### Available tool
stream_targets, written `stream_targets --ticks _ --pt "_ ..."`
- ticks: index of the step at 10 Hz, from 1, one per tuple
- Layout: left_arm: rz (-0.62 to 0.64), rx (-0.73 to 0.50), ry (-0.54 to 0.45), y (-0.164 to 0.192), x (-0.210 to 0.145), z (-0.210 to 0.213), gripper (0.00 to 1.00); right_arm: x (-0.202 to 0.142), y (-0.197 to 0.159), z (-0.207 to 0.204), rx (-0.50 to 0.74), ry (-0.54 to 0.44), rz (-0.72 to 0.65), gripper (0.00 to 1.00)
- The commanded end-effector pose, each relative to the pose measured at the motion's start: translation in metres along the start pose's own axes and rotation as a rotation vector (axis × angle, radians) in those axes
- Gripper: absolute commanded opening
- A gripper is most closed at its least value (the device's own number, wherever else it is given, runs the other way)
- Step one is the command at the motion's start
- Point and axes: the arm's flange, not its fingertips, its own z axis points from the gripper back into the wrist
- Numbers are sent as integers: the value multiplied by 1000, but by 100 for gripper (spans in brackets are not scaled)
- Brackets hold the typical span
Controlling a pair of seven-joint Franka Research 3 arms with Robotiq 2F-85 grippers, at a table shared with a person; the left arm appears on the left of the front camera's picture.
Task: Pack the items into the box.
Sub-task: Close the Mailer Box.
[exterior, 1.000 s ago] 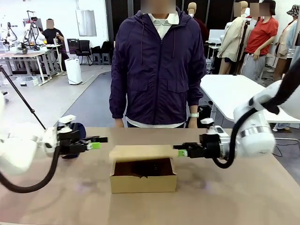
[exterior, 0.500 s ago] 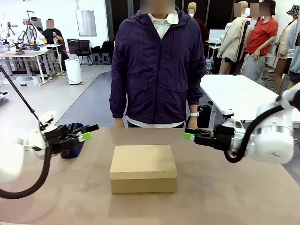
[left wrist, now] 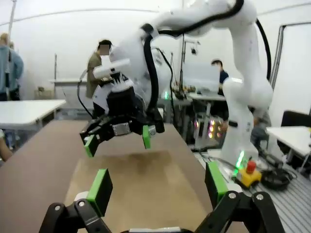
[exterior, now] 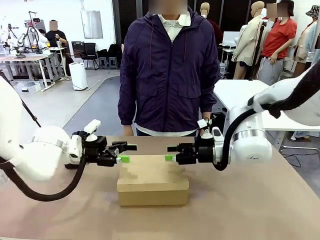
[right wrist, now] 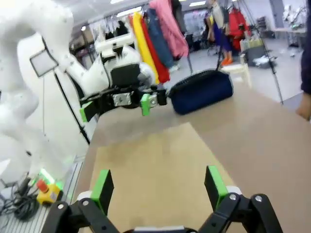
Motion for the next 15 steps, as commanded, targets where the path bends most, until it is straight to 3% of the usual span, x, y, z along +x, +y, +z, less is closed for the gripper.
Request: stream_targets --ticks 1,3,6,9,11,12,13,15 --pt "-18 -49 125 6 -15 1 100 -10 -8 -3 16 85 7 100" --pt "-22 -67 243 12 -42 -10 100 -27 -10 -12 84 148 -18 100" --pt "-1 -59 288 15 -61 -8 100 -38 -8 -8 62 174 -3 100" --pt "-64 -27 181 13 -34 4 100 -16 -6 5 118 79 8 100" --pt "-88 -30 30 -5 10 21 100 23 4 26 -4 -22 -41 100" --pt "25 -18 -42 -16 34 33 100 41 12 43 -103 -63 -147 100" --pt "149 -17 -51 -28 50 44 100 56 19 62 -175 -109 -266 100" --pt "444 18 -85 -52 72 80 100 67 36 123 -258 -204 -623 100"
